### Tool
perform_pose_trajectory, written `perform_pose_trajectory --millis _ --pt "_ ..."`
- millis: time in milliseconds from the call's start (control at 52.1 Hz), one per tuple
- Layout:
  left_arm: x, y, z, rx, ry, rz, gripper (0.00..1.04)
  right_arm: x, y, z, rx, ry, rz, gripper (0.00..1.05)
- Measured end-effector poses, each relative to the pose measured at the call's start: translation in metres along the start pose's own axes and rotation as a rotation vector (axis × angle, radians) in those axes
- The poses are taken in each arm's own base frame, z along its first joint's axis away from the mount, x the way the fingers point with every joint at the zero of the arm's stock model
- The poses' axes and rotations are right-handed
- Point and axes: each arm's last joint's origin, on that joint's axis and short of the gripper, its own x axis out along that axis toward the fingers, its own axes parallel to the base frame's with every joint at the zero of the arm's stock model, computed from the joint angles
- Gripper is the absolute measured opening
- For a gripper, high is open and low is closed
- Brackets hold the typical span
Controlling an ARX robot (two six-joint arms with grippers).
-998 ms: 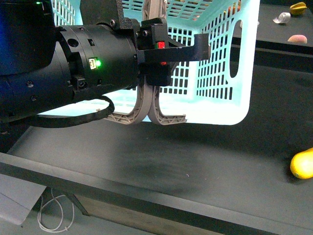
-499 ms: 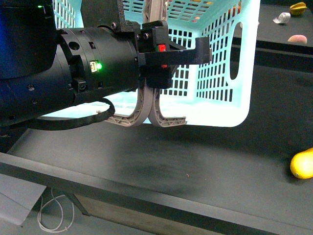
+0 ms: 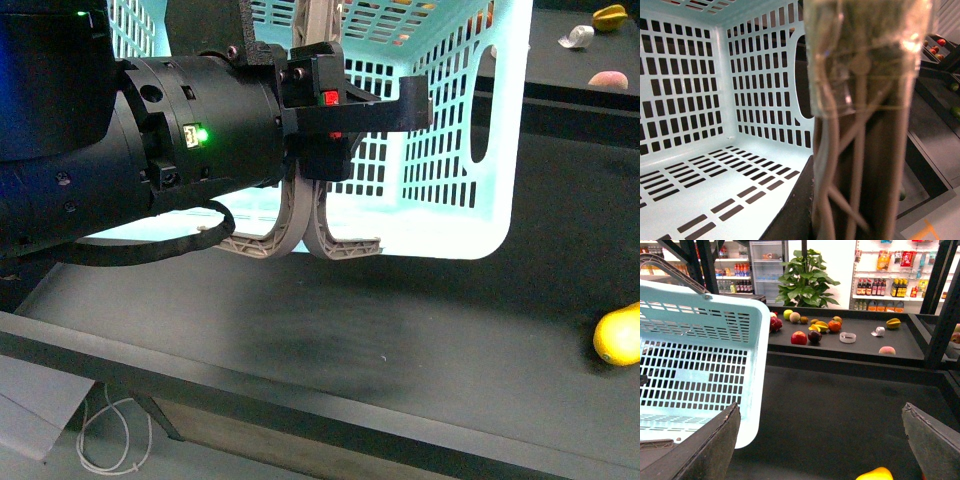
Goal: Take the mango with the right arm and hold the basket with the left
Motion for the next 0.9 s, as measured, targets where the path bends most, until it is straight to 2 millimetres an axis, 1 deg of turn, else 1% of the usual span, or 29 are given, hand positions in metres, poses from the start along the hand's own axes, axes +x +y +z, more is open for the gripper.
perform_pose_trajectory --millis 499,557,595,633,691,787,902 --pt "0.0 0.0 0.0 0.0 0.0 0.0 0.05 0.0 0.0 0.0 0.004 0.004 -0.005 0.96" --pt "0.0 0.0 0.0 0.0 0.0 0.0 0.05 0.002 -0.001 -0.002 0.049 0.074 -0.107 0.96" --pt "0.0 0.0 0.0 0.0 0.001 0.0 0.05 0.007 -0.003 -0.004 0.077 0.115 -0.162 0.96" --pt "0.0 0.0 0.0 -0.001 0.001 0.0 0.05 0.01 -0.005 -0.006 0.095 0.13 -0.179 0.96" --pt "0.0 0.0 0.0 0.002 0.001 0.0 0.05 0.021 -0.012 -0.009 0.147 0.157 -0.216 0.96" --pt "0.0 0.0 -0.001 0.001 0.002 0.0 0.05 0.04 -0.026 -0.014 0.194 0.185 -0.256 0.96" --pt "0.0 0.0 -0.001 0.002 0.002 0.0 0.05 0.057 -0.035 -0.019 0.233 0.204 -0.265 0.96"
